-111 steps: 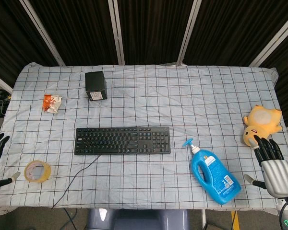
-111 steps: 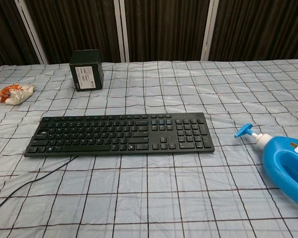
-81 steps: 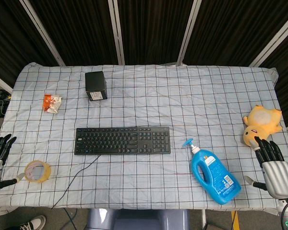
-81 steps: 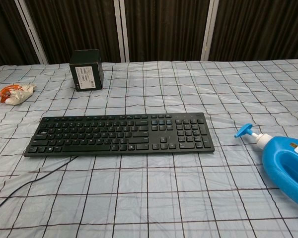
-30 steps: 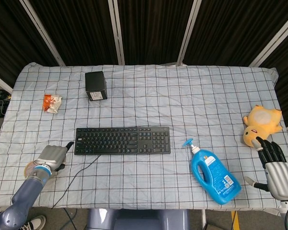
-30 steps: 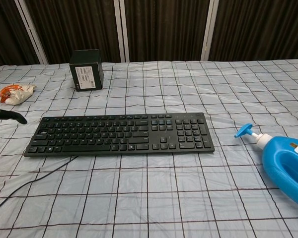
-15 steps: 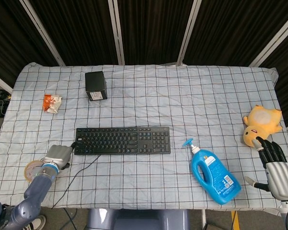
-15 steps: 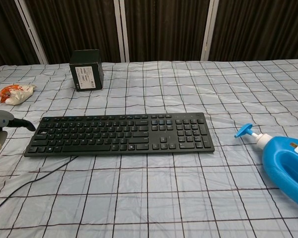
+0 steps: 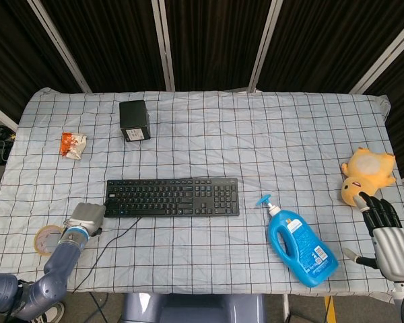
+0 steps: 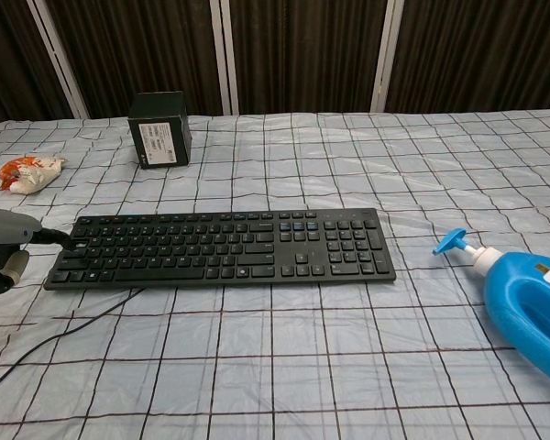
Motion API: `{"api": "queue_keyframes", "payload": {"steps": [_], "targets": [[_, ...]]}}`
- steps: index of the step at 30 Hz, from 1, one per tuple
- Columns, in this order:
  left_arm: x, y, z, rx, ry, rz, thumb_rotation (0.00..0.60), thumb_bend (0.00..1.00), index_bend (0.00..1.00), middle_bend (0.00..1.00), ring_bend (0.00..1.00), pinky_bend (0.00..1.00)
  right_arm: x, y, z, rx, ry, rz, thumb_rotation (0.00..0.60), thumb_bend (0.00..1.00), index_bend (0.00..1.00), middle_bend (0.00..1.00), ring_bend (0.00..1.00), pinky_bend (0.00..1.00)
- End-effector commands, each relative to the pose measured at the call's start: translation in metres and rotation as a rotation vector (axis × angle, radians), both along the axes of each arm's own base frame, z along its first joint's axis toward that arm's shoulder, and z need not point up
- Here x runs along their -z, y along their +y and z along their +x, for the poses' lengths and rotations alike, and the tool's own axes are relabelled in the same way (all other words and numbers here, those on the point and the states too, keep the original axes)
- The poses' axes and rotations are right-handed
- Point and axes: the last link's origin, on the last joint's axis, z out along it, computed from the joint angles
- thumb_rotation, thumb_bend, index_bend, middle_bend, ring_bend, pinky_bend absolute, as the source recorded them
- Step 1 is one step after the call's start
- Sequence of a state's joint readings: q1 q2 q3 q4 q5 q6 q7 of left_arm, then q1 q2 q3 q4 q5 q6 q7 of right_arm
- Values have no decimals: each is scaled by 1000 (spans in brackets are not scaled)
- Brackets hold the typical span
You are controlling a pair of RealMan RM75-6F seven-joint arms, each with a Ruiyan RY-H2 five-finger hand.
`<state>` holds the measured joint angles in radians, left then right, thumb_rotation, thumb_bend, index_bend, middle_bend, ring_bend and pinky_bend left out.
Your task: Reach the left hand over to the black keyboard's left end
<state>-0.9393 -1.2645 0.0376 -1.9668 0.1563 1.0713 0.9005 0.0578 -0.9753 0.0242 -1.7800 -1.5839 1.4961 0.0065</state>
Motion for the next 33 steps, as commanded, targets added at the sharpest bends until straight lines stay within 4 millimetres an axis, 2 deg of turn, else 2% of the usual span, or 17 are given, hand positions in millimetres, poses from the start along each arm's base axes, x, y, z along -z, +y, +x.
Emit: {"api": "queue_keyframes", "payload": {"steps": [1,12,24,30,33], "targets": [[1,1,-1,-1,3,2,600,1000,11,818,706,506,0,0,0,2,-3,1,600,57,2,0,0,0],[14,2,-5,-21,17,-23,600,1000,15,818,706,506,1,1,1,0,-1,5,600,58,2,0,0,0],[12,-2,-3,-13,-4,-26,600,1000,23,818,706,507,2,2,1,4,0,7,600,57,2,0,0,0],[2,-2,7,18,-46,0,600,1000,29,818,706,506,1,2,0,8,-2,5,600,57,2,0,0,0],[-17,-3,23,50,-128,58,600,1000,36,817,704,506,1,1,0,10,-1,5,600,57,2,0,0,0]]}}
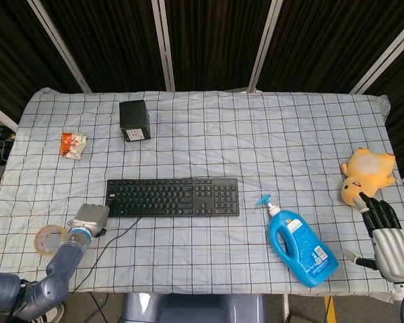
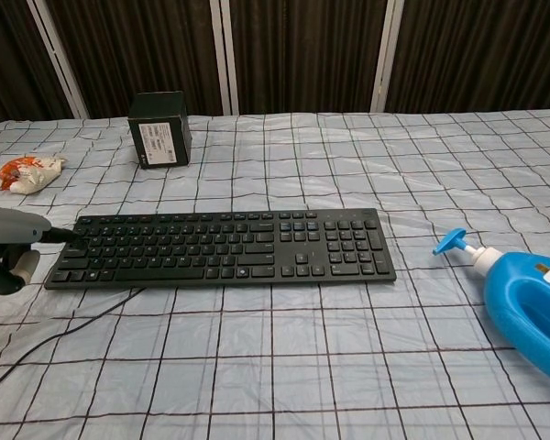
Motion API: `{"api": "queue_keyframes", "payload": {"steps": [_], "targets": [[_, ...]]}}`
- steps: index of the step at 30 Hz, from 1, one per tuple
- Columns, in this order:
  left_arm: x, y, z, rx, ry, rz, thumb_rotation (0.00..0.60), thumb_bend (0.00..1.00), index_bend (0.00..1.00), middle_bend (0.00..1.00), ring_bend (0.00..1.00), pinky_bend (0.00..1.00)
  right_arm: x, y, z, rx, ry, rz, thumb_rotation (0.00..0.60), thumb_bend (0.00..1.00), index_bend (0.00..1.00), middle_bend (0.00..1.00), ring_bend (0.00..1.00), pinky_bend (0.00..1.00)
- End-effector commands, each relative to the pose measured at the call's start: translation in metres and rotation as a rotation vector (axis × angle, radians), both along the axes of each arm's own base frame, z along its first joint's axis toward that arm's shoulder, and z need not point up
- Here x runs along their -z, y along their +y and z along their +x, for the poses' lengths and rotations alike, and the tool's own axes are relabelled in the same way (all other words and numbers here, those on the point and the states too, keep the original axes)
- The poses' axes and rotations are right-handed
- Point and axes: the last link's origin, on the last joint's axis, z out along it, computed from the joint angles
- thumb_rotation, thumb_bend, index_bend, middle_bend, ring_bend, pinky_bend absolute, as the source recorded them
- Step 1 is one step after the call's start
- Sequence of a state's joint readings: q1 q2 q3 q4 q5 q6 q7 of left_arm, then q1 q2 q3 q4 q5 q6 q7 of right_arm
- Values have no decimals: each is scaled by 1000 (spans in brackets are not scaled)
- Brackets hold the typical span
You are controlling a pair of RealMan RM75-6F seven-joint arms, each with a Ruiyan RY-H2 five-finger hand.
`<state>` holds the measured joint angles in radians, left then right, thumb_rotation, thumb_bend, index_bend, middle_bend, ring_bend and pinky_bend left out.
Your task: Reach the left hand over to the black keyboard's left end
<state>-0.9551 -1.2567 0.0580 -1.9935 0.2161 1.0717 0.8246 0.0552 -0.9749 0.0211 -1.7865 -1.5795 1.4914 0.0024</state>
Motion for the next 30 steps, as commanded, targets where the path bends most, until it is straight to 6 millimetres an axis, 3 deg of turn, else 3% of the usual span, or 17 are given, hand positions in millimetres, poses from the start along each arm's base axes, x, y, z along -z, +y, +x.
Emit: {"api": "queue_keyframes", "payload": {"steps": [1,5,8,11,13,16,18,25,30], "targets": [[-24,-3,16,37,-96,73,600,1000,40,814,700,506,0,0,0,0,0,0,600,57,2,0,0,0],[-49,-11,22,99,-172,166,600,1000,47,735,620,466,0,0,0,-1,2,-1,600,56,2,0,0,0],[-69,-23,21,150,-236,267,600,921,35,535,435,370,0,0,0,-1,5,-1,600,57,2,0,0,0],[-87,-40,12,224,-263,362,600,678,4,191,184,215,1,1,0,-1,10,-1,600,57,2,0,0,0],[-99,-56,0,276,-261,420,600,432,0,16,31,72,1,1,0,-3,15,-2,600,57,2,0,0,0],[-110,-72,-13,329,-245,470,600,164,0,0,0,0,1,1,0,-7,22,-5,600,57,2,0,0,0],[-119,-86,-26,388,-213,527,600,96,0,0,0,0,1,1,1,-10,25,-7,600,57,2,0,0,0],[-144,-126,-69,460,-162,719,600,36,0,0,0,0,3,1,2,-39,50,-14,600,57,2,0,0,0],[-146,-132,-82,405,-164,716,600,30,0,0,0,0,4,1,3,-42,54,-12,600,57,2,0,0,0]]}}
